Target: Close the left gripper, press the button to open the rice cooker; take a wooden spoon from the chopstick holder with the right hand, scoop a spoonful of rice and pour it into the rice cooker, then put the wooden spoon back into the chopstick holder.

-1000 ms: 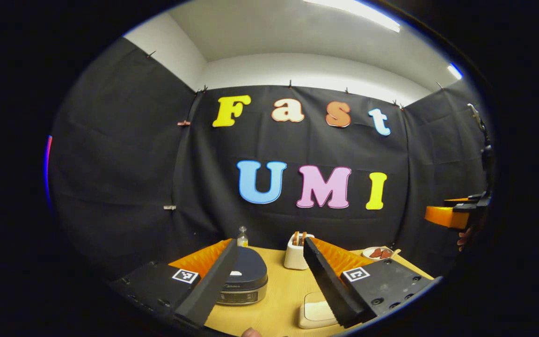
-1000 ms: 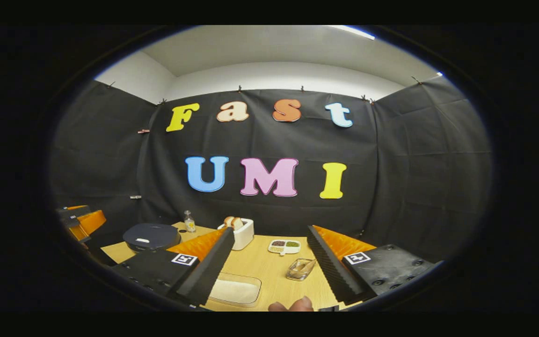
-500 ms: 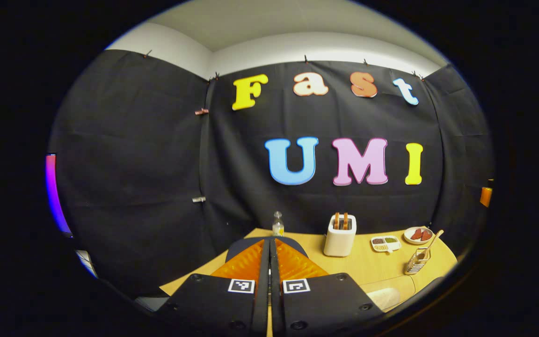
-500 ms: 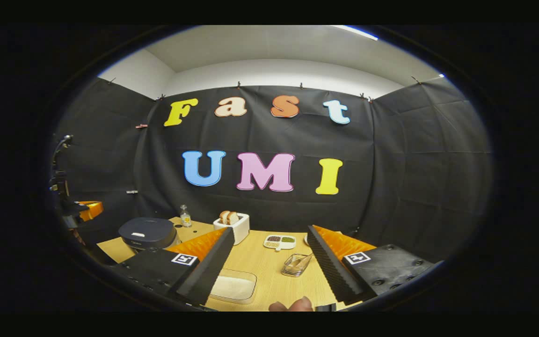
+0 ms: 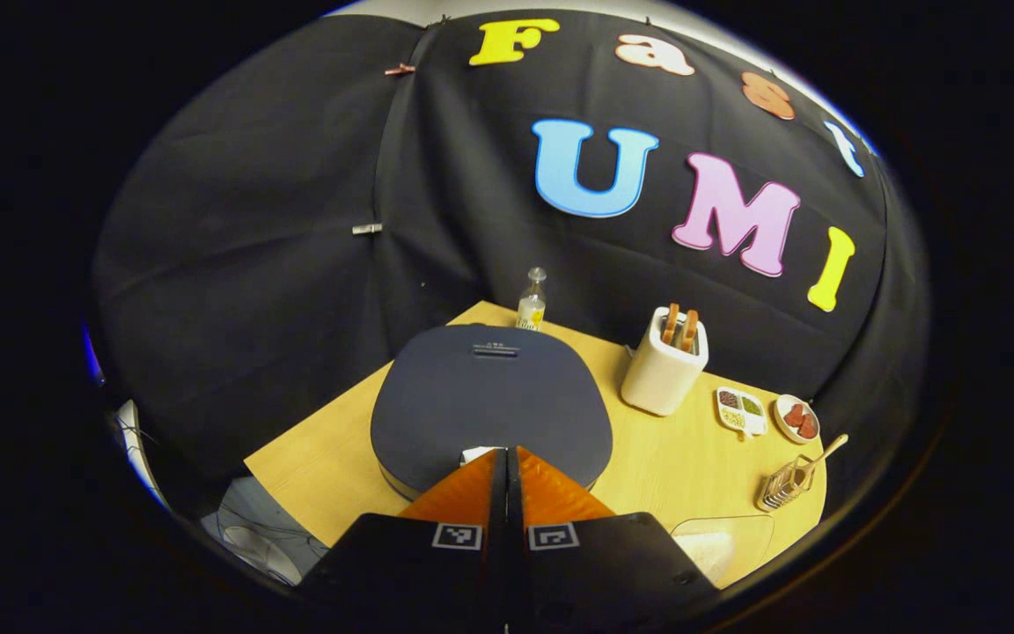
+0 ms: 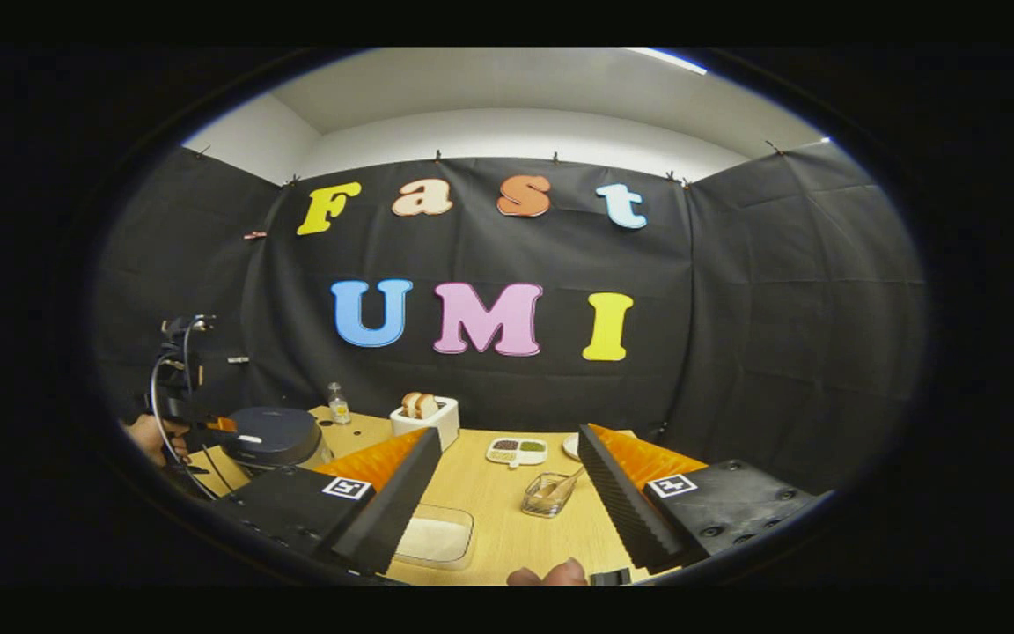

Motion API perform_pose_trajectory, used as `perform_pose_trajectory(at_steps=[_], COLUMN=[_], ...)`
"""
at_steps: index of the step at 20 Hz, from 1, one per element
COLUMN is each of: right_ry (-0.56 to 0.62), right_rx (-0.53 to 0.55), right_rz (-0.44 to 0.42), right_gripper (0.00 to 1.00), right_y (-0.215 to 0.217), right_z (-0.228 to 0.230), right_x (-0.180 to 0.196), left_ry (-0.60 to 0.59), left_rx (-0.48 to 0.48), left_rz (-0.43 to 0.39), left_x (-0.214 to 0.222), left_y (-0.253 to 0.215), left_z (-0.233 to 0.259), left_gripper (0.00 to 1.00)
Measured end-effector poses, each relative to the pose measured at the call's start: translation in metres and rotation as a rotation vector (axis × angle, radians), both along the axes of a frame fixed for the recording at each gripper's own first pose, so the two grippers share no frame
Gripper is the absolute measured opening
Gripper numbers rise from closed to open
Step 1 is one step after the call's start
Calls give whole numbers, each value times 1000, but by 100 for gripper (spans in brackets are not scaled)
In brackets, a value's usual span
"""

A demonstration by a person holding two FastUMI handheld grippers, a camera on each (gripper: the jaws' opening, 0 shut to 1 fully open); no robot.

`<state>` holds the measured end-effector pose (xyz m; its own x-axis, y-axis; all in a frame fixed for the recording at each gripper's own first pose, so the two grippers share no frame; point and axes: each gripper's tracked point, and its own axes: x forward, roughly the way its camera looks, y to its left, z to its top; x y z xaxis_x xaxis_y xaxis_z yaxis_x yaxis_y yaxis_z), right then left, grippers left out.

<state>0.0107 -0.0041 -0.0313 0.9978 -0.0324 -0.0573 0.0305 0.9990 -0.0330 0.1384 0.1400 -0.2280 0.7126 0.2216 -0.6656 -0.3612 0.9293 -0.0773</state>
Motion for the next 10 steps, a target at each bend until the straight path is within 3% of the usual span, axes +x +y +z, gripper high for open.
perform_pose_trajectory(at_steps=[2, 6, 10], right_ry=[-2, 0, 9], right_rx=[5, 9, 16], right_rz=[-7, -8, -3], right_gripper=[96, 98, 96], right_y=[-3, -4, -3], right_z=[1, 0, -7], right_x=[3, 8, 11], left_ry=[60, 123, 173], left_rx=[-10, -65, -29], left_rz=[-28, -4, -56], left_x=[9, 11, 8], left_y=[-2, 3, 1], left_z=[-15, -36, -41], left_gripper=[5, 5, 5])
